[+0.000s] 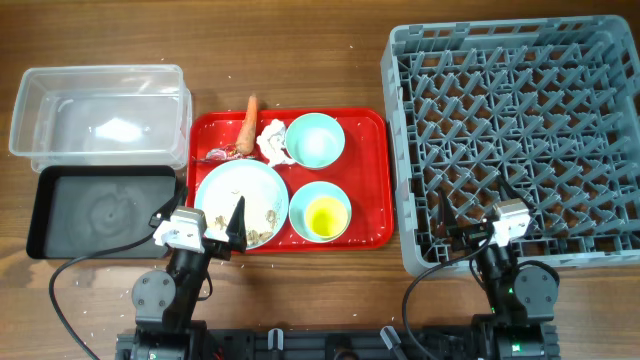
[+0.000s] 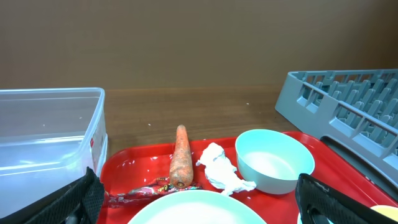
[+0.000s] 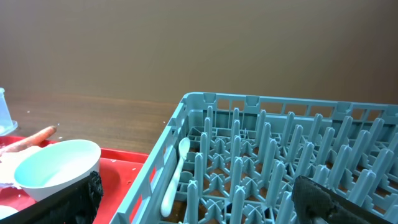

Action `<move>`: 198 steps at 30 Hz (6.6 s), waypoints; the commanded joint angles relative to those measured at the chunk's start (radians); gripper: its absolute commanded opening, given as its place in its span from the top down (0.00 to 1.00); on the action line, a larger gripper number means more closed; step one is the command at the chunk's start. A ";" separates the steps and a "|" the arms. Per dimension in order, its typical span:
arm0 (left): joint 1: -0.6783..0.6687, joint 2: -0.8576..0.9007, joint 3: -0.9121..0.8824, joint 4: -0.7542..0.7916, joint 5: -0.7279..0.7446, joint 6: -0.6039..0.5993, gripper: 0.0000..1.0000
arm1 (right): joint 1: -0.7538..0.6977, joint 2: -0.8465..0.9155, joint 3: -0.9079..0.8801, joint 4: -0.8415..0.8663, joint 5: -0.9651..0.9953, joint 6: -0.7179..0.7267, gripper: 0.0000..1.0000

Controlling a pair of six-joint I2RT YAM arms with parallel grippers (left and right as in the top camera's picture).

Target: Sort waste into correct bins and load items into the dishwasher rack

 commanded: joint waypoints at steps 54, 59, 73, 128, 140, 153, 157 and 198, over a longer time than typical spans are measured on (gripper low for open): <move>0.007 0.783 1.012 -0.630 0.083 -0.294 0.00 | -0.003 0.887 1.092 -0.623 -0.245 0.045 0.00; 0.007 0.987 1.217 -0.784 0.249 -0.347 0.00 | -0.003 1.033 1.211 -0.704 -0.380 0.171 0.00; -0.566 1.578 1.213 -0.976 0.010 -0.435 0.40 | -0.003 1.175 1.211 -0.893 -0.087 0.177 0.00; -0.013 1.474 1.402 -1.059 1.265 -0.159 0.96 | 0.311 1.364 1.211 -0.091 -1.061 0.360 0.43; 0.014 1.474 1.402 -1.051 1.252 -0.163 0.00 | 0.175 1.268 1.211 -0.258 -0.976 0.304 0.59; 0.092 1.474 1.402 -1.050 1.172 -0.163 0.00 | 0.107 1.199 1.211 -1.167 0.187 0.464 0.59; 0.091 1.474 1.402 -1.052 1.170 -0.163 0.00 | 0.107 1.329 1.211 -1.154 0.230 0.513 0.57; 0.071 1.392 1.402 -1.245 0.471 -0.192 0.00 | 0.415 1.599 1.227 -1.214 0.180 0.542 0.76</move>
